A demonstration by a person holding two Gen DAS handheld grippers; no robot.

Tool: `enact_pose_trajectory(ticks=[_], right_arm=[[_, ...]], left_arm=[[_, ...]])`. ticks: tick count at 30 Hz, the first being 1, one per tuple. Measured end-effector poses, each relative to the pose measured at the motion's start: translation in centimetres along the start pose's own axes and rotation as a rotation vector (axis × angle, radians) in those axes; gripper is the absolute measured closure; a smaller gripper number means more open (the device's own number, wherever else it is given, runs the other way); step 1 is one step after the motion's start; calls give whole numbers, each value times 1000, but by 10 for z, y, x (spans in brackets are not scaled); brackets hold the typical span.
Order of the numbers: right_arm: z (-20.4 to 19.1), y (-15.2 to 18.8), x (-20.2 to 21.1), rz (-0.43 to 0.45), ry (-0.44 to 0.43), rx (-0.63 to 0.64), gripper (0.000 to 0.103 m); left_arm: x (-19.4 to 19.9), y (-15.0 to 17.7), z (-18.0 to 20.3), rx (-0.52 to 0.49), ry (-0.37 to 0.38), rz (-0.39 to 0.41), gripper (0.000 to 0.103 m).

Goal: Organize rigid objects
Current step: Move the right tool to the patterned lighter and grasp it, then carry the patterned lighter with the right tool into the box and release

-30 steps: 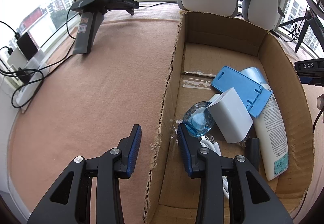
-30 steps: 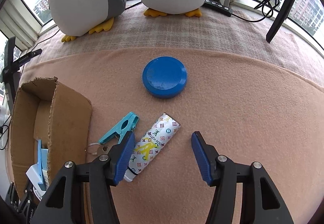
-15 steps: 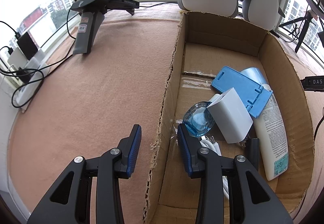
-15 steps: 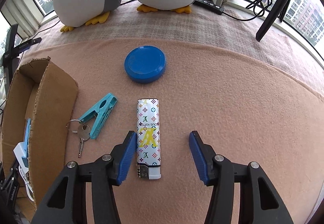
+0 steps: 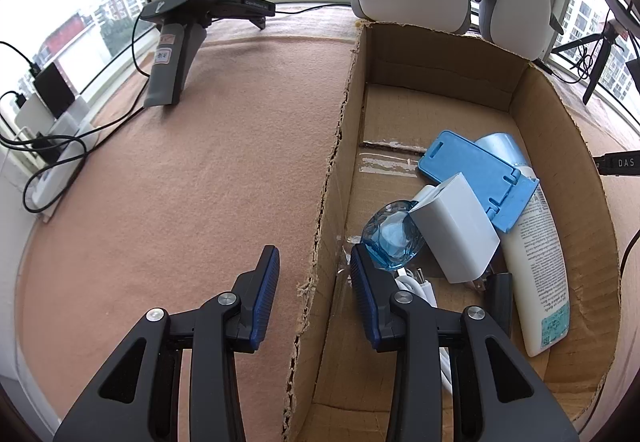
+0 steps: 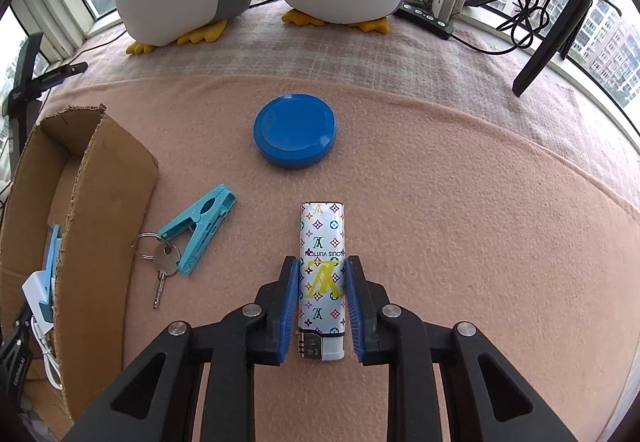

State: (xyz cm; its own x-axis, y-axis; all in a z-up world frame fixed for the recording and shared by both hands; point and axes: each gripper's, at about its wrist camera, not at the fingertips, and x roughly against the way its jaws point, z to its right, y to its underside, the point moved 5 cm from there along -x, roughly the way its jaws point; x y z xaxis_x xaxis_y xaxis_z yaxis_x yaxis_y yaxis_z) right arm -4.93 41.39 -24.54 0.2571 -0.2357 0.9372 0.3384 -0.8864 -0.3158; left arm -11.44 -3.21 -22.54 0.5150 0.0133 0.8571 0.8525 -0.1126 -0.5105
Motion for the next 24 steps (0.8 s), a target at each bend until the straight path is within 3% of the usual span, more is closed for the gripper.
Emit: enact_pose_trajectory(ticks=[8,14,24], right_arm=[[8,19,10,21,0,-31,82],[2,21,39,82,-36,-31,82],[-68,15,99,196,-158,62,82]], left_arm=[[0,0,1,0,-2,0,67],[0,1,0,-1,-3,1,67],[0,1,0,1,-1,1,67]])
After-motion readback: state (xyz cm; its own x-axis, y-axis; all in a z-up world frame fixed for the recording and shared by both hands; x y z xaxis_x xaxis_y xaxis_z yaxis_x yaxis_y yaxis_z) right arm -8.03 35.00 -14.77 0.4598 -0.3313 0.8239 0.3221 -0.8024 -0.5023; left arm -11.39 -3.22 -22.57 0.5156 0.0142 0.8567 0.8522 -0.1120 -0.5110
